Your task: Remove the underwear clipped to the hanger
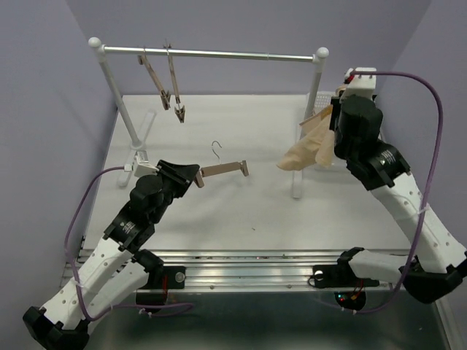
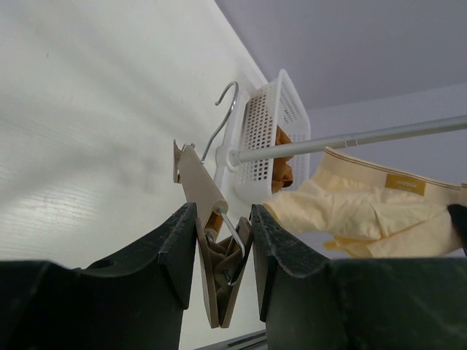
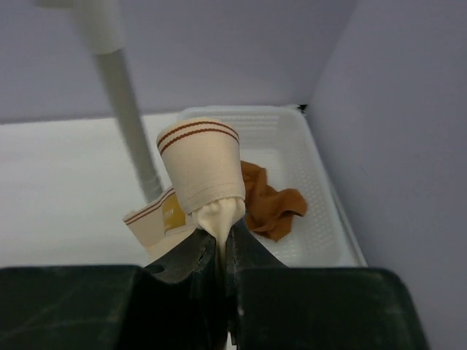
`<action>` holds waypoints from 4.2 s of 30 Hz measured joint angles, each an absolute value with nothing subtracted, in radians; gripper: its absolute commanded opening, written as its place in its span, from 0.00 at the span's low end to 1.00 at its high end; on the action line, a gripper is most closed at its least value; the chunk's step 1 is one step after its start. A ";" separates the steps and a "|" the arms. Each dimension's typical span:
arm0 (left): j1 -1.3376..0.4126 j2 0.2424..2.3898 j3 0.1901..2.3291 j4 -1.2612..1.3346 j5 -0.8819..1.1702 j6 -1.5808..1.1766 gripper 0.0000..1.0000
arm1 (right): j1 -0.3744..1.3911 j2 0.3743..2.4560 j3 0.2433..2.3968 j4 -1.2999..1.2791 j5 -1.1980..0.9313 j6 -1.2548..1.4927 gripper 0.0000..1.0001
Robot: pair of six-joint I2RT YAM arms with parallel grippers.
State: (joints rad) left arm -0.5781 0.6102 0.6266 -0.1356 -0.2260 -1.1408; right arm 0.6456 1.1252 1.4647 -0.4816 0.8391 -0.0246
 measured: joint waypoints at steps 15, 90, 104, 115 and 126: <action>-0.575 0.590 0.642 -0.138 -0.212 -1.151 0.00 | 0.024 1.645 1.818 -0.467 0.476 -0.076 0.58; -0.575 0.578 0.635 0.128 0.007 -0.972 0.99 | 0.898 1.535 1.377 -0.089 0.188 0.023 0.01; -0.577 0.544 0.636 0.013 0.044 -0.934 0.99 | 0.889 1.456 1.364 0.189 0.199 -0.193 0.01; -0.577 0.350 0.636 -0.101 -0.096 -0.905 0.99 | 0.778 1.483 1.421 0.385 0.045 -0.302 0.01; -0.577 0.282 0.613 -0.233 -0.216 -0.902 0.99 | 0.682 1.595 1.514 0.510 -0.088 -0.270 0.01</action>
